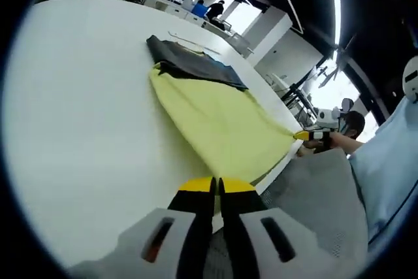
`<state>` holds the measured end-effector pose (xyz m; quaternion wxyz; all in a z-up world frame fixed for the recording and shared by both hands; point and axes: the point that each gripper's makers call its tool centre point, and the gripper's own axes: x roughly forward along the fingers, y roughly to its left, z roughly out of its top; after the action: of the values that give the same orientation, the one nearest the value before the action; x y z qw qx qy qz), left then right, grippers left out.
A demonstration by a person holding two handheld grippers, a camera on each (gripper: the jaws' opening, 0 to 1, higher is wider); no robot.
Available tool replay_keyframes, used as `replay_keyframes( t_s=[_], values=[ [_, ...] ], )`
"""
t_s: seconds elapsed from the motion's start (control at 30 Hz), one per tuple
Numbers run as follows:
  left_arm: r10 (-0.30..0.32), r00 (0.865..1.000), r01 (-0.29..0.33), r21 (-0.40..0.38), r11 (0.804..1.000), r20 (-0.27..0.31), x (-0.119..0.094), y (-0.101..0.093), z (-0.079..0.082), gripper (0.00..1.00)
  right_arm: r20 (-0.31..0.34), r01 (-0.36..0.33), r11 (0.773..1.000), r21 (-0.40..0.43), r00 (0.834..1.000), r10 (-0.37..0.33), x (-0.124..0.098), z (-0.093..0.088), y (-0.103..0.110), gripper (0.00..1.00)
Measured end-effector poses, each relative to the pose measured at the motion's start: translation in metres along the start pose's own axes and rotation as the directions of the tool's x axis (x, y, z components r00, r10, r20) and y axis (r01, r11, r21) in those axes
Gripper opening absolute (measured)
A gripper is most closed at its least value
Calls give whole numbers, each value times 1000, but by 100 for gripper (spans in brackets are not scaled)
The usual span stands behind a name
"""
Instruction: Fold the garment on the visible template until the final outline fits inside the template.
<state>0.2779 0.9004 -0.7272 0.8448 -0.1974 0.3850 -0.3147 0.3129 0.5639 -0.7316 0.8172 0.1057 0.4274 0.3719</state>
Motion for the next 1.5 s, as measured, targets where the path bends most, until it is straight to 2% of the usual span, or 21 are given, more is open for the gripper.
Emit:
replay_keyframes(
  t_s=[0.2,0.6,0.73,0.8,0.87,1.0,1.13,1.2,1.3,1.5],
  values=[
    [-21,1000,20,-12,1000,-11,-8,-10,-9,0,-15,-22,999,39,1000,23,-6,-8,8,0],
    [-49,998,48,-26,999,-39,-16,-19,-20,0,-41,-60,997,49,997,62,-9,-17,20,0],
    [-32,999,31,-16,999,-26,-17,-15,-16,0,-10,-78,994,80,997,79,-10,-10,22,0],
    [-5,1000,5,5,1000,-8,-17,-11,-8,0,-4,-91,992,83,996,92,-11,-5,23,0],
    [-6,1000,6,18,1000,8,-17,-12,1,0,20,-86,993,77,996,85,-12,4,22,0],
    [1,999,-4,73,997,39,-16,-12,24,0,105,-112,988,104,989,101,-16,32,23,0],
    [-5,998,-4,138,990,65,-13,-8,53,0,185,-138,983,121,976,114,-16,62,21,0],
    [-3,997,-8,140,990,77,-11,-3,67,0,200,-148,981,125,972,122,-14,72,19,0],
    [-5,992,-13,147,989,123,-6,4,97,0,220,-149,982,118,968,121,-7,89,12,0],
    [5,986,-37,194,980,165,10,15,152,0,342,-190,975,114,929,141,2,156,0,0]
  ],
)
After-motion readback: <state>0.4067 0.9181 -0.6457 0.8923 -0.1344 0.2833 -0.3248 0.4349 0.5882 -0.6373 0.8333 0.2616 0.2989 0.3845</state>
